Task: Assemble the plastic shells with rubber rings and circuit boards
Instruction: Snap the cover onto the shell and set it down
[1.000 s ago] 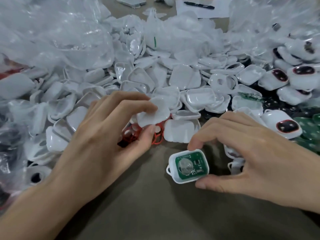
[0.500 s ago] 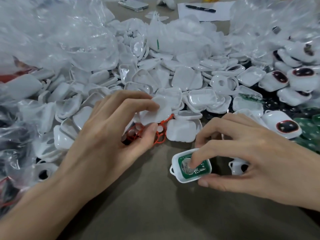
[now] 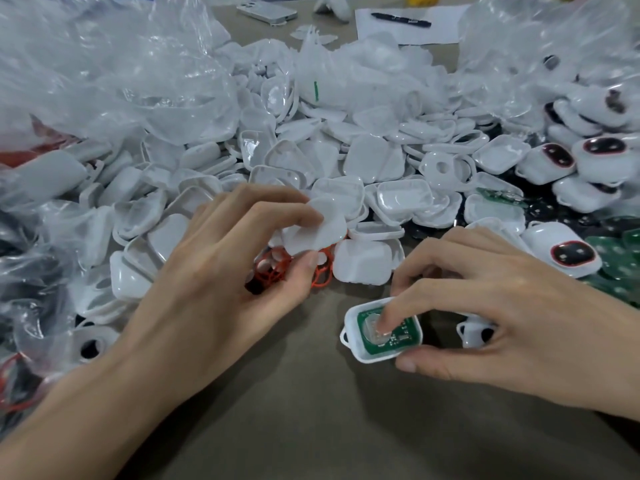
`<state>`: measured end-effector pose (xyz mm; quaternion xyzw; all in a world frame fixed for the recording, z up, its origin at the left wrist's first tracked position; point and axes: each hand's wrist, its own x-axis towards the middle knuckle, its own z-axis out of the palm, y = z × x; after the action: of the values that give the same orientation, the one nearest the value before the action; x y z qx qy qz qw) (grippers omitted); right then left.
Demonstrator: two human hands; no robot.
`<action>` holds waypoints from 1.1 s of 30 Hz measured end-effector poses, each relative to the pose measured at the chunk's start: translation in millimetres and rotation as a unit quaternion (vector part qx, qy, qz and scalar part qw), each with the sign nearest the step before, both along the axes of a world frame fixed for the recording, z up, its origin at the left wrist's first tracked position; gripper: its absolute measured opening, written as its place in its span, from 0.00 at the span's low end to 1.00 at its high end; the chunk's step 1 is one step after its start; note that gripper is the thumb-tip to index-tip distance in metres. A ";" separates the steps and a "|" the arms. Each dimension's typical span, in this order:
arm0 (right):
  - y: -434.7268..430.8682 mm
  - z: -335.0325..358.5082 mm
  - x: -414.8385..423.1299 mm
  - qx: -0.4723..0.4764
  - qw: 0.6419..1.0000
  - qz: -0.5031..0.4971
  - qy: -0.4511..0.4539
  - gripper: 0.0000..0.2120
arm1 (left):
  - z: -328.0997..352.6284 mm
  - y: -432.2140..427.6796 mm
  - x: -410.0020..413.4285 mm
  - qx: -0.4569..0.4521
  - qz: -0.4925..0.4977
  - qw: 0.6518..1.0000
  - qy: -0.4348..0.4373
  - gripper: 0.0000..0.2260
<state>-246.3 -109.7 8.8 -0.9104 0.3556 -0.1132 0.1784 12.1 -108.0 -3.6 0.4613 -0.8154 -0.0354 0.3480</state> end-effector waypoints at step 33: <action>-0.4 2.3 -2.9 0.030 0.999 -0.037 0.004 0.25 | 1.1 19.7 -3.1 0.070 -0.142 0.986 -0.060 0.08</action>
<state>-249.2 -110.0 11.1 -0.8915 0.3928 -0.1055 0.1997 9.1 -88.3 -2.5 0.3657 -0.8875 -0.1132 0.2565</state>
